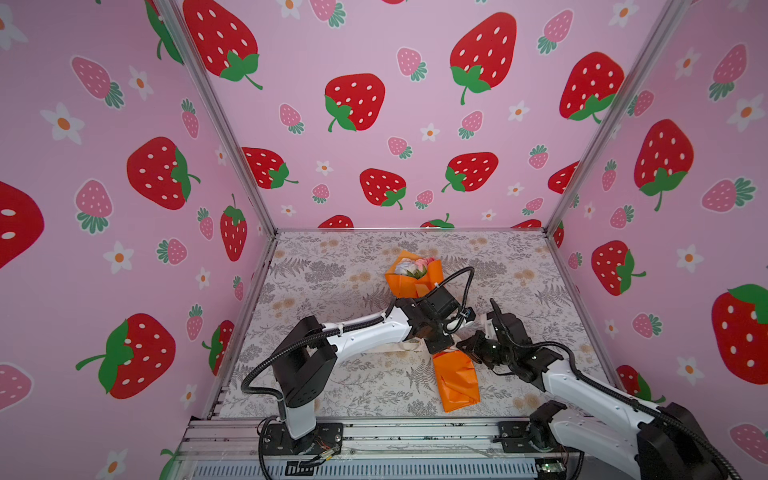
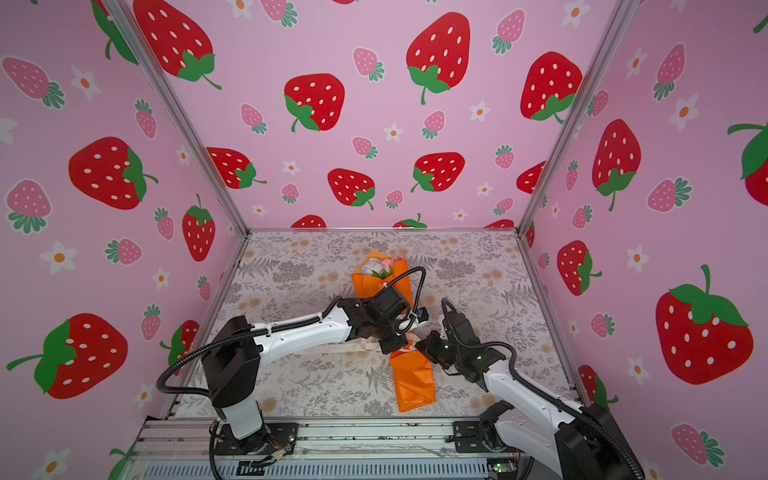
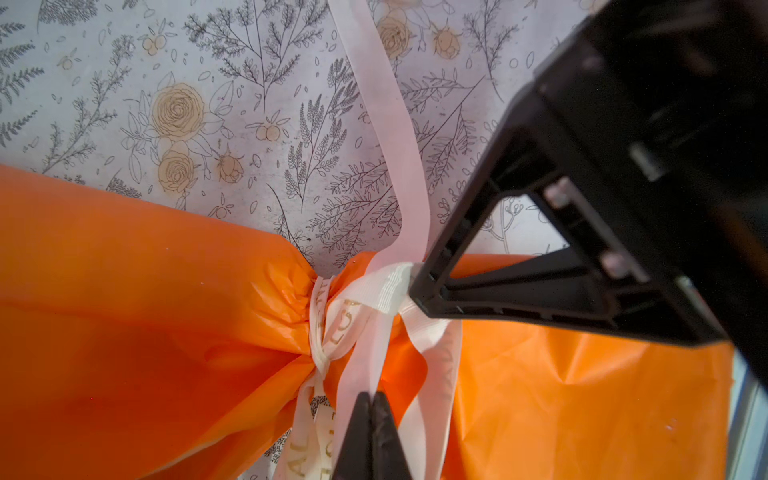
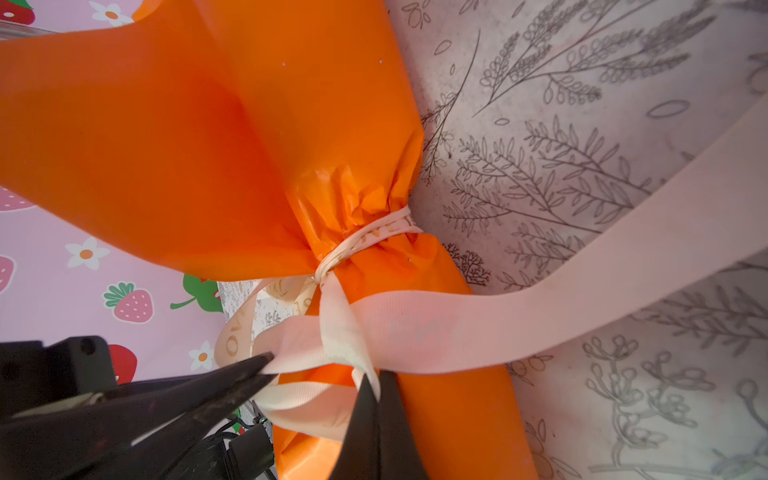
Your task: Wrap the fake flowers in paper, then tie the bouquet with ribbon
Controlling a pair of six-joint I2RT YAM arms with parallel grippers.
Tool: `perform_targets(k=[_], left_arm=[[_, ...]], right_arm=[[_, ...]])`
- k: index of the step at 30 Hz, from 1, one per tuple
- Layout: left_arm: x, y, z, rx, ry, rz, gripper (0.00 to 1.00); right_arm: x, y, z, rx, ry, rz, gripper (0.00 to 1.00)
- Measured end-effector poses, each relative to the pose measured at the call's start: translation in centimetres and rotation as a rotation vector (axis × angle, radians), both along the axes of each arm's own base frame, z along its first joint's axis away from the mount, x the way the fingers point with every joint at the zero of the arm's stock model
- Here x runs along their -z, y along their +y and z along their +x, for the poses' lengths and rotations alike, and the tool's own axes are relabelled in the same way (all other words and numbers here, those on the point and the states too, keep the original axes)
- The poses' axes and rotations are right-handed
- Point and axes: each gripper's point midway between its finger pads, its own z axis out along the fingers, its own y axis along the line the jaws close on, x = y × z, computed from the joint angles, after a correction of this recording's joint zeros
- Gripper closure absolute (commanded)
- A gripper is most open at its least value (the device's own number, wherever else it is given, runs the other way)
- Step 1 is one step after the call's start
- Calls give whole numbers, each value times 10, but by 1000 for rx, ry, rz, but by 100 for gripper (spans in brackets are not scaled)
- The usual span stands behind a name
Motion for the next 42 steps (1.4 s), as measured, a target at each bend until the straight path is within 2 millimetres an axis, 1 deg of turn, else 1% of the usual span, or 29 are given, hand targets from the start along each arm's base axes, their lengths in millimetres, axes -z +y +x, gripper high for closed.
perform_targets(k=[3,6,10,13,15,17,19,23,26,29,33,35,38,40,42], left_arm=[[-6,1,5,-35,23,-54,100],[-16,5,10,-75,41,-110,100],[-32,5,18,-112,61,-186,100],[-37,5,20,-123,88,-219,100],[-37,5,19,-128,112,-230,100],[-38,5,19,-139,136,-244,100],[-39,4,18,-151,164,-259,100],[-42,5,19,-173,208,-281,100],[-44,5,20,-184,229,-296,100],[-47,4,21,-187,245,-310,100],[-48,2,18,-189,266,-319,100],[-49,2,18,-190,271,-322,100],[-49,2,17,-190,274,-325,100],[-49,1,18,-191,274,-327,100],[-49,1,18,-192,275,-327,100]], right_arm=[[0,0,0,-1,-1,0,97],[-2,1,1,-1,-5,3,96],[-10,3,5,-5,-28,4,91],[-17,5,9,-15,-54,7,91],[-22,7,12,-20,-72,9,88],[-26,7,14,-21,-90,6,80],[-30,6,16,-24,-111,-1,69],[-41,3,20,-24,-156,-17,61],[-52,-2,21,-18,-209,-26,59],[-68,-5,21,-4,-262,-4,59],[-85,1,22,14,-284,85,57],[-86,7,22,19,-265,142,56],[-80,13,22,24,-229,190,57],[-75,13,23,17,-229,172,58],[-71,10,25,-11,-279,114,58]])
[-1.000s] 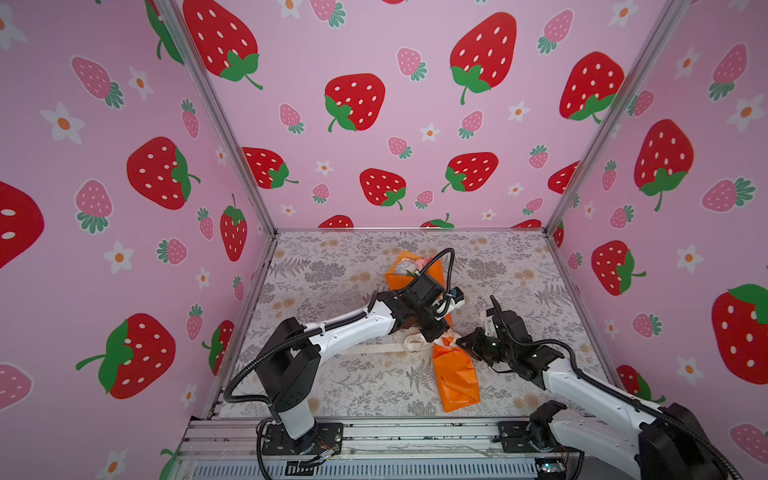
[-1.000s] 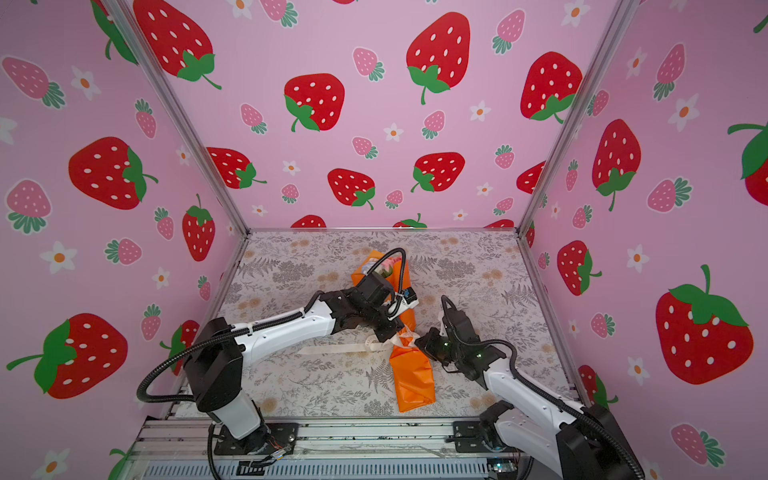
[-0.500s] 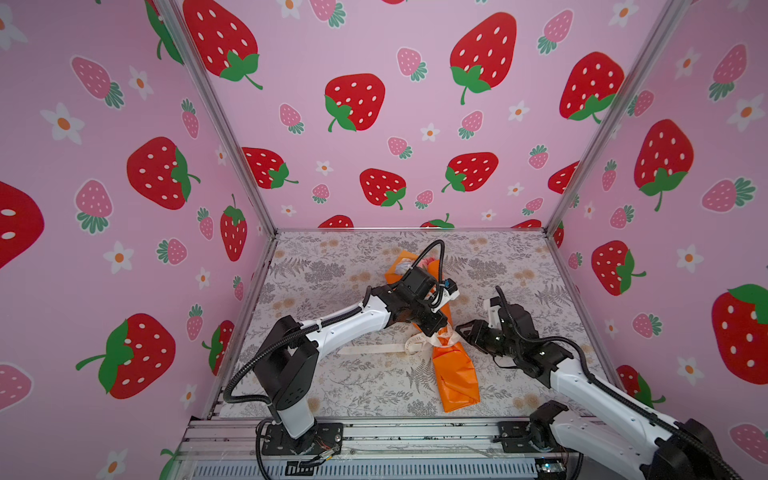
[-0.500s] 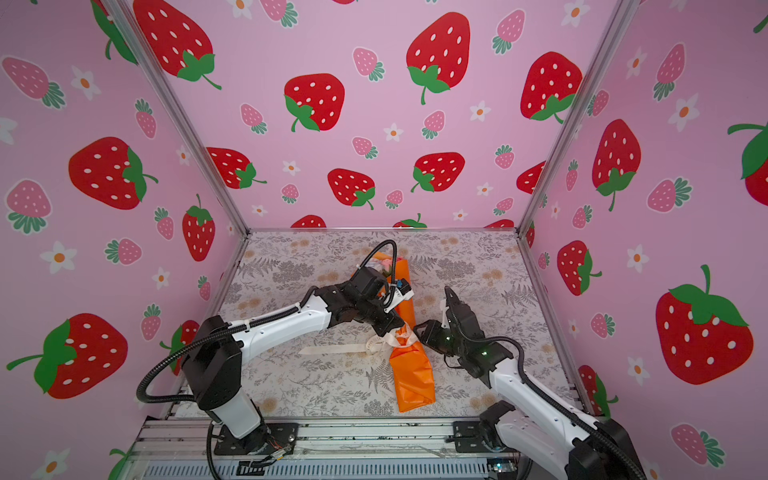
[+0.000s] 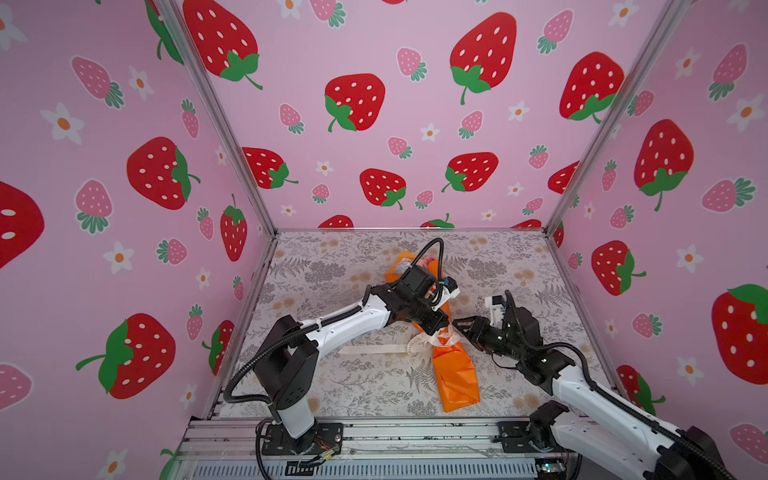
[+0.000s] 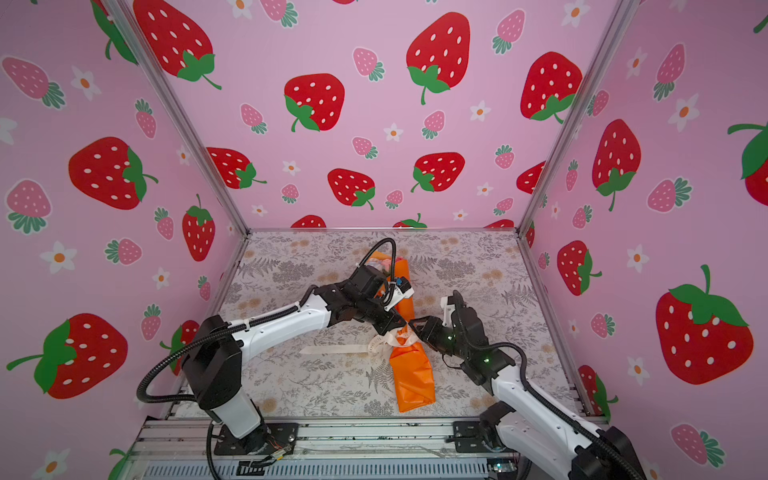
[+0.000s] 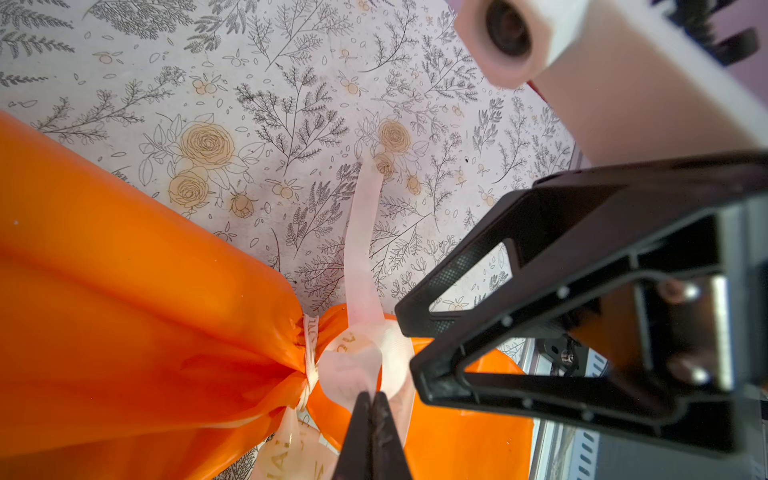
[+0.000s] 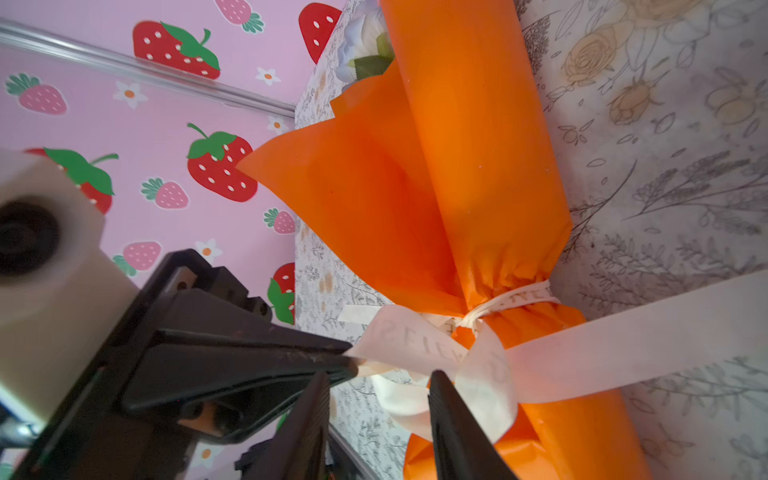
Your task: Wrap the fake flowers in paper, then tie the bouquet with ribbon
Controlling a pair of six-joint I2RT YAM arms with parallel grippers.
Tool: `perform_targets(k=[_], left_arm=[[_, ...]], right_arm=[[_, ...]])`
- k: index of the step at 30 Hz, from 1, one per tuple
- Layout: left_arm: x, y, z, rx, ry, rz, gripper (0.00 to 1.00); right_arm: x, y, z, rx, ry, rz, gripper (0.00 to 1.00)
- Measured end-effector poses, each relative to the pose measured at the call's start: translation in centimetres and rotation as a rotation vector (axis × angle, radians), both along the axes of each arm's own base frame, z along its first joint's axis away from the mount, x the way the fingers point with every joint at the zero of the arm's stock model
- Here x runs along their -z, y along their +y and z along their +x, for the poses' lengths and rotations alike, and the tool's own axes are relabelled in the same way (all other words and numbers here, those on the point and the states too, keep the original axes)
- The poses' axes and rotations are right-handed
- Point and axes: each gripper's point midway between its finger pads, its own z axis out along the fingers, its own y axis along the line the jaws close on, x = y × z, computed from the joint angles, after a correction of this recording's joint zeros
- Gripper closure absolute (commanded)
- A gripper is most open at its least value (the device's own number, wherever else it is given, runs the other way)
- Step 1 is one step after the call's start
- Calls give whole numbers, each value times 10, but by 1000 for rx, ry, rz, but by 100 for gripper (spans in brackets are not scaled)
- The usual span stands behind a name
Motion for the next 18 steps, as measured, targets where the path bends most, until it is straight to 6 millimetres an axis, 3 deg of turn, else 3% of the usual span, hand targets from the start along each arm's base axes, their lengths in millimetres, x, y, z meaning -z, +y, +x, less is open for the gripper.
perform_targets(k=[9,14,18], left_arm=[[1,0,0,0,1,1,100],[1,0,0,1,2,2,100],[2,0,0,2,5,1,100]], right_arm=[[-6,-15,9,-207,-491,-402,63],[-8,-5,-2,-357,-725,-442,58],[-1,4,-5,-460,-797,-474,56]])
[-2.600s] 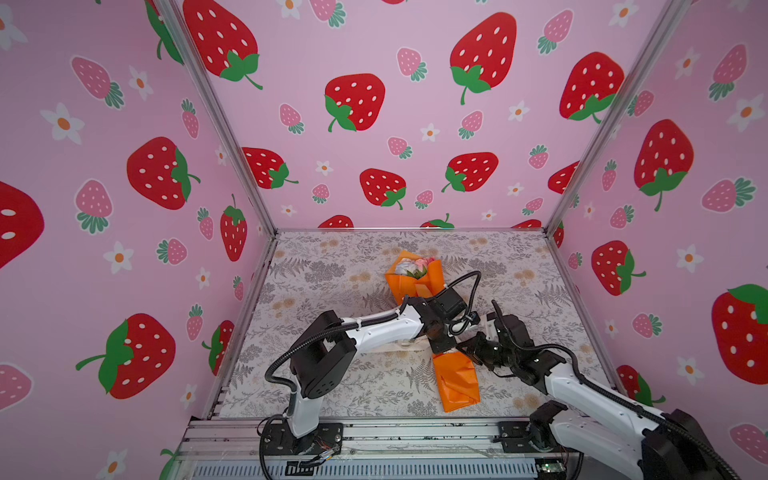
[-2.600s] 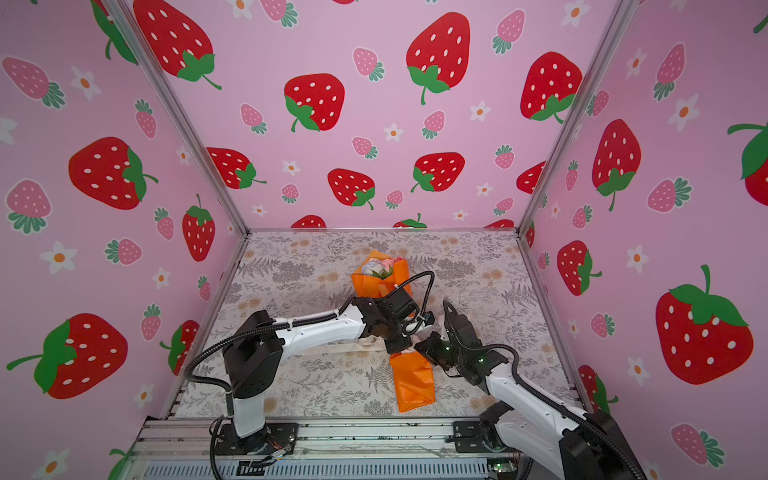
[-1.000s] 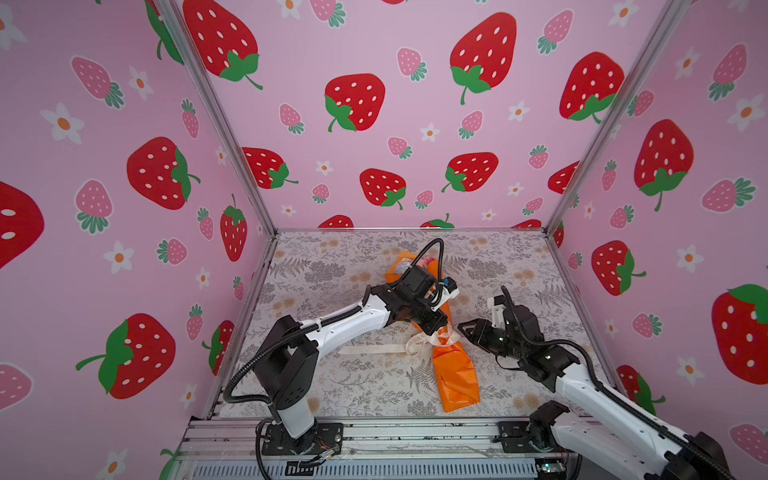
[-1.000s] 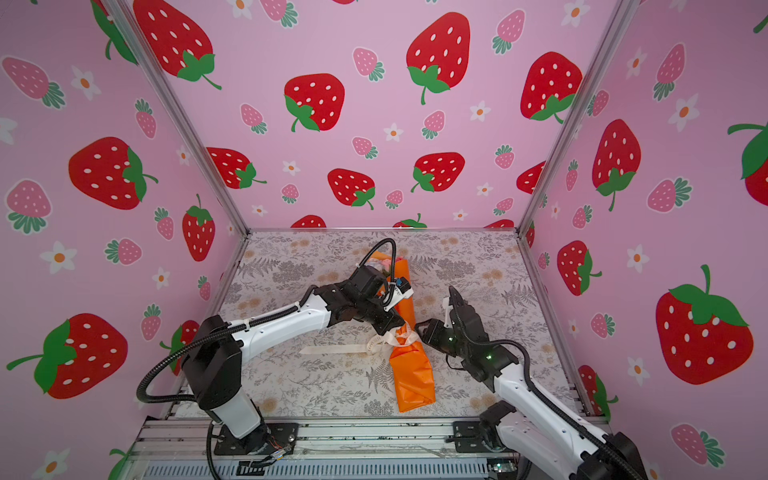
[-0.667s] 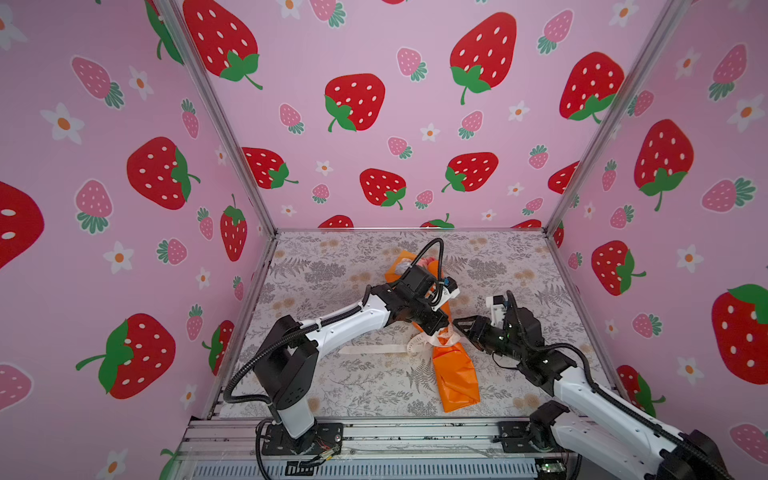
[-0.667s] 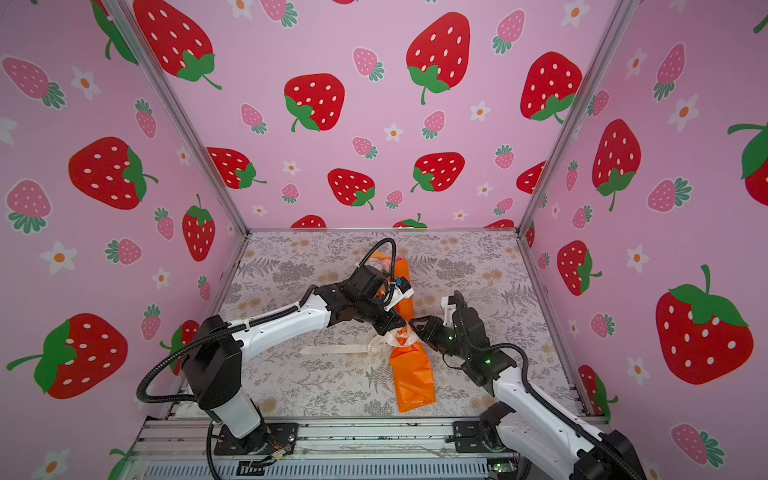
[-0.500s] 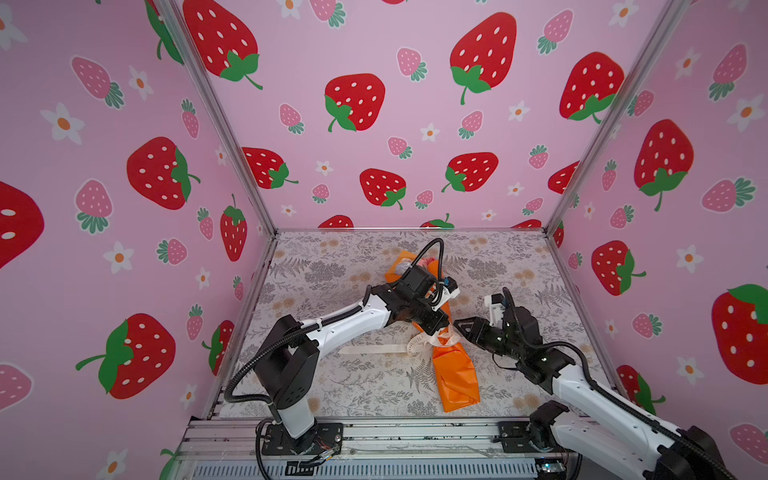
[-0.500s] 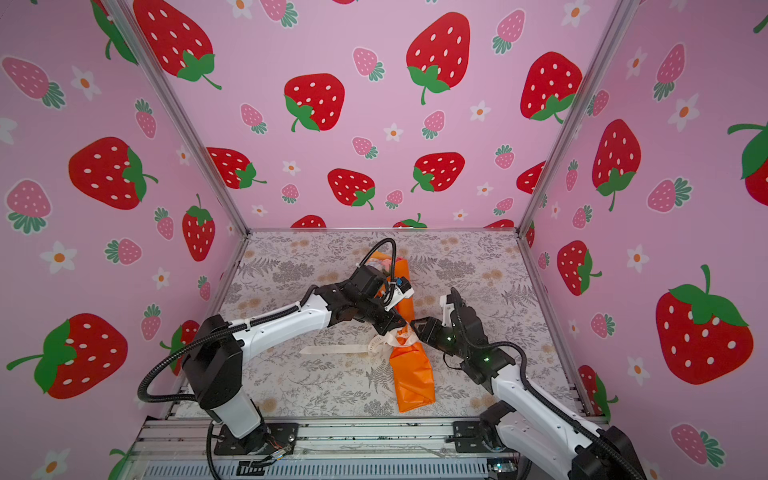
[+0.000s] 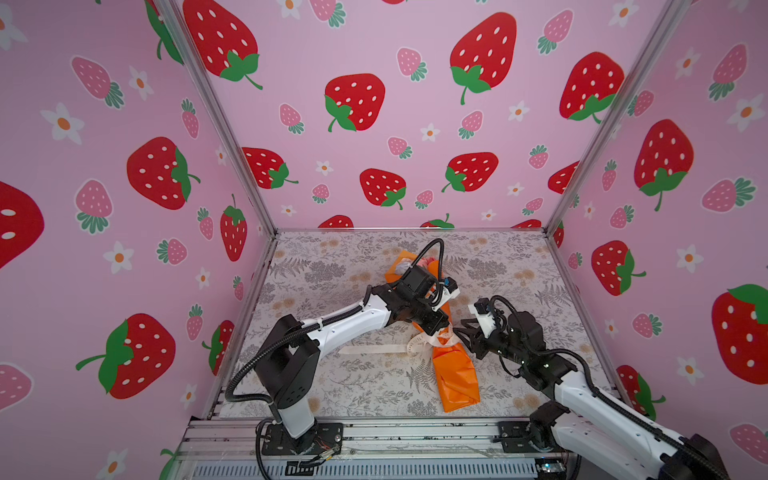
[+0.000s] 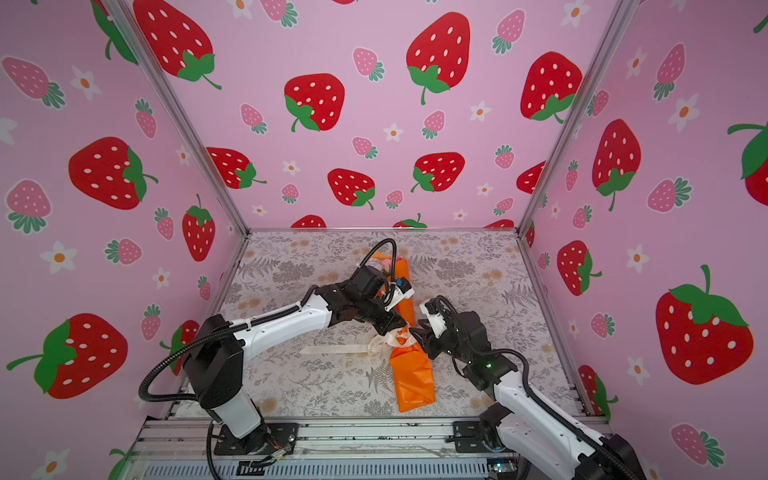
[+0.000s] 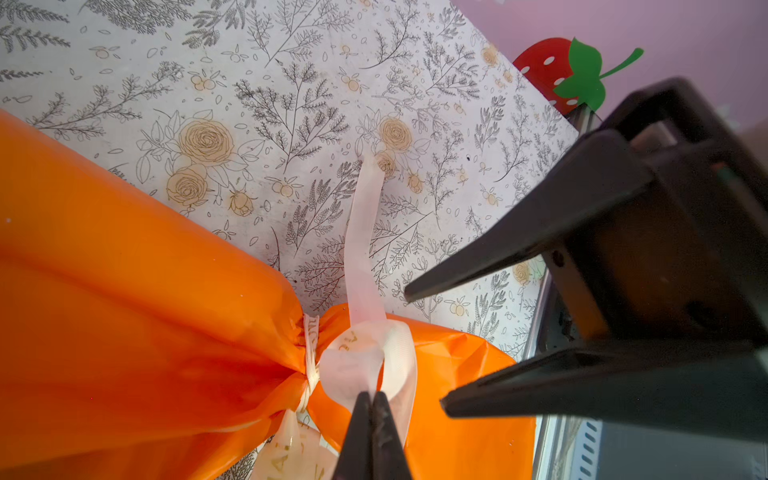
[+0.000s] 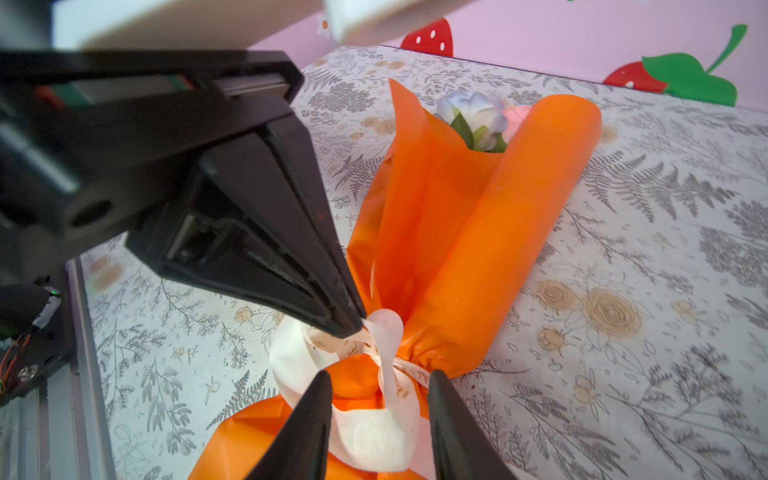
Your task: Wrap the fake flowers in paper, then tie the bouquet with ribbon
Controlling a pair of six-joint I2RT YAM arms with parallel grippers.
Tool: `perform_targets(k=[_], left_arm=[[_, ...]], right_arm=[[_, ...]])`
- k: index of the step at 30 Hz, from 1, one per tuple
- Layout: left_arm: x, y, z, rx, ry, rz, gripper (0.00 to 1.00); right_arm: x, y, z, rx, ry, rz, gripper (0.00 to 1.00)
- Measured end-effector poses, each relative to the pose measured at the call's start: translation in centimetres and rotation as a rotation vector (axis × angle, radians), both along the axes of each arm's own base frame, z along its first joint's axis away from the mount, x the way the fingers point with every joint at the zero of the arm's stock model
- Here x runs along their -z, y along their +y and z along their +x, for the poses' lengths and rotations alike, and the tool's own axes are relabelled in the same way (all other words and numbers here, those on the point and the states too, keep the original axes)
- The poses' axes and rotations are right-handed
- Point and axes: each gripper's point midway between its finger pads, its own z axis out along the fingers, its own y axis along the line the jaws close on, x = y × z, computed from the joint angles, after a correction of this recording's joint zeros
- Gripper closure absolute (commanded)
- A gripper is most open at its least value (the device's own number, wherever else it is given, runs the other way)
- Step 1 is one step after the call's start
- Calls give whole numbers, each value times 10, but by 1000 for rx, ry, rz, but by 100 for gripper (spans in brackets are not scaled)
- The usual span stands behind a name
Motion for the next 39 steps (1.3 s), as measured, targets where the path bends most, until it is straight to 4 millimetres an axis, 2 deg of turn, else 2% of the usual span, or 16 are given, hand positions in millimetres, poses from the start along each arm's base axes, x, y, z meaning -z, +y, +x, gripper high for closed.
perform_targets(k=[9,15,25,31,35,39], left_arm=[[0,-1,-1,5,5,-3,100],[1,-1,-2,9,10,-3,100],[3,-1,2,4,14,-1,100],[0,-3,3,6,8,-11,100],[0,-4,2,8,10,-14,80],[-2,-3,5,-17,9,-17,62]], right_arm=[[29,3,8,-56,-34,-140,54],[26,10,17,-76,-64,-152,56],[25,22,18,-125,-72,-116,61],[27,25,17,-141,-85,-119,84],[24,24,22,-118,-100,-120,98],[20,21,28,-73,-113,-115,100]])
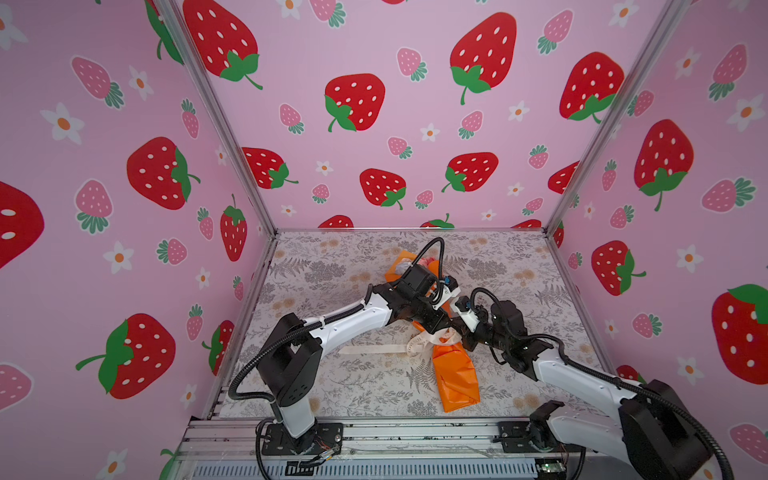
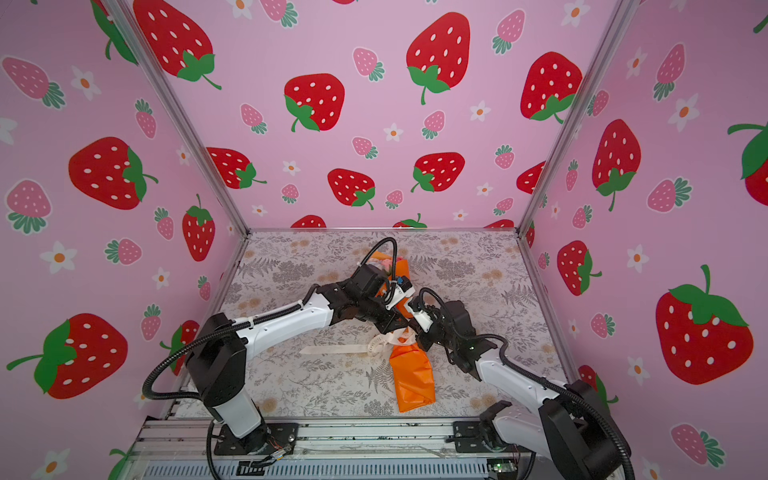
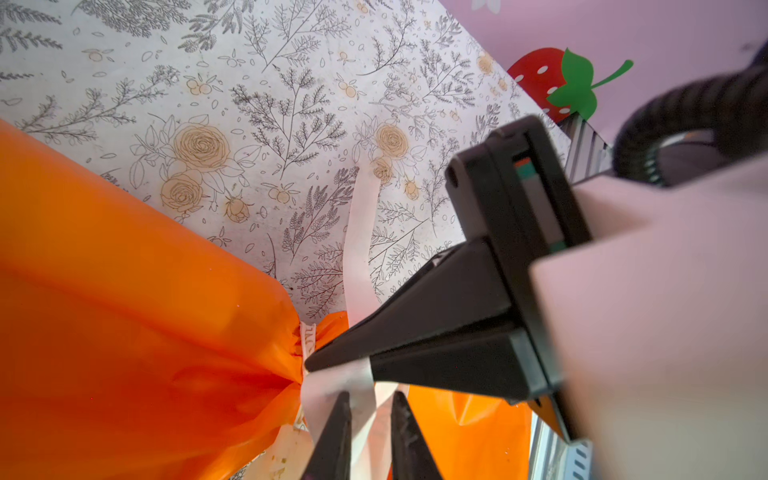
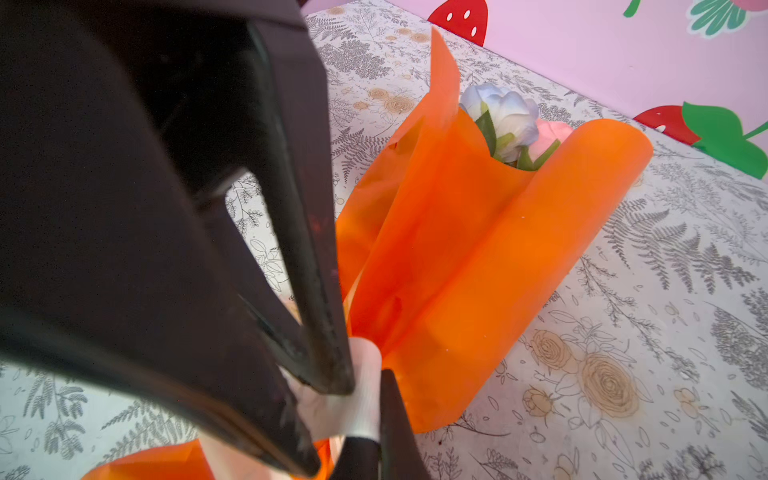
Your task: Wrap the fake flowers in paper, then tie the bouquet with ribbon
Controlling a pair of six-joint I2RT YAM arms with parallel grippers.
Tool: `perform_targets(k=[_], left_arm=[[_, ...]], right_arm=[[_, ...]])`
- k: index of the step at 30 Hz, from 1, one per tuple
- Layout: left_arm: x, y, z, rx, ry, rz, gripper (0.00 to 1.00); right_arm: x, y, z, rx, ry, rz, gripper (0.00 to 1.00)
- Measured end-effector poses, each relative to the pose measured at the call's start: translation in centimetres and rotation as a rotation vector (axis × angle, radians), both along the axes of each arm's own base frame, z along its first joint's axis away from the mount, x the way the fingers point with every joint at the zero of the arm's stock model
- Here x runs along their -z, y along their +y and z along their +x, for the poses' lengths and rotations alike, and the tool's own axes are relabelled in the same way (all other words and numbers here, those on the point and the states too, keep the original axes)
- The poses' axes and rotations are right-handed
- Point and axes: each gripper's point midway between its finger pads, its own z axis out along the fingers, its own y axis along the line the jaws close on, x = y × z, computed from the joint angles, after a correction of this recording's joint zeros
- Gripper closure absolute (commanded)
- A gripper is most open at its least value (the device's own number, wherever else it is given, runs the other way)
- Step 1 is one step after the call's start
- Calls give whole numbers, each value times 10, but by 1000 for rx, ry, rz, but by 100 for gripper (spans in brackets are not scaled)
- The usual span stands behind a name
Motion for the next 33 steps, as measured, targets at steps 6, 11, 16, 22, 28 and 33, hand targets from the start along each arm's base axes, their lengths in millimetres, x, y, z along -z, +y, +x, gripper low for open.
perform_targets(k=[6,11,16,22,28,33], left_arm=[[-11,24,-7,-62,-29,-13,54],[-22,60,-11,-183,-49,-59,54],[19,93,-25,-341,45,-51,50],[80,118,-40,-520,220,26,51],[100,112,-31,-607,291,14,55],[127,102,-36,-599,354,63,62]], right_arm=[[1,-7,2,58,12,22,100],[6,-10,2,93,49,37,100],[3,-12,4,118,55,58,100],[-3,-14,5,140,52,79,100],[0,-15,5,150,62,81,100],[2,-16,5,160,72,82,100]])
